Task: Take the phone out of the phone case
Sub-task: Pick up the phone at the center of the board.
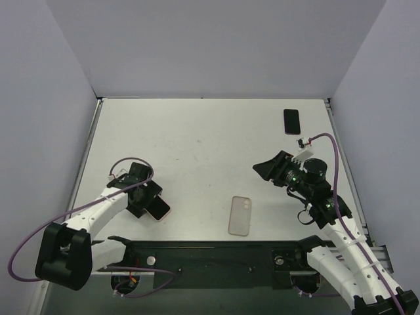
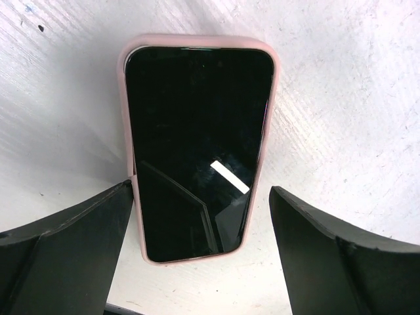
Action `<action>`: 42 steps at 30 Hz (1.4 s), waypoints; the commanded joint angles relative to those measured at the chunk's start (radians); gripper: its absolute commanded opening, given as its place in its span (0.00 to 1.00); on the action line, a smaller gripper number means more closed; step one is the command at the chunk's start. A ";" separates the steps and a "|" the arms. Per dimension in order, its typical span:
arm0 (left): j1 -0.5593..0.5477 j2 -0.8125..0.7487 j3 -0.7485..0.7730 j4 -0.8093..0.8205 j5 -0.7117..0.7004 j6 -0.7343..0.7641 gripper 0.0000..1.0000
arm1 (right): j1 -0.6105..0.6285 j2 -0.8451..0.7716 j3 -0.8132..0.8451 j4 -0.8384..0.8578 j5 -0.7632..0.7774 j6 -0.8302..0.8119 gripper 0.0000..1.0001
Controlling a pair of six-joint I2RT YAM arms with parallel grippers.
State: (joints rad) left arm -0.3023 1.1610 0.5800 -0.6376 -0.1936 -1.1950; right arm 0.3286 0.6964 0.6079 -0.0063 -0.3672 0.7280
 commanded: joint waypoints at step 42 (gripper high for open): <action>-0.037 -0.073 0.128 0.133 0.112 0.296 0.00 | 0.036 0.054 -0.048 -0.154 -0.012 -0.111 0.47</action>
State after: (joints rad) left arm -0.3389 1.2076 0.6384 -0.6434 -0.2024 -1.0275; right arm 0.3332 0.7090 0.5930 -0.1654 -0.3676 0.6266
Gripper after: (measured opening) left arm 0.855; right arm 0.476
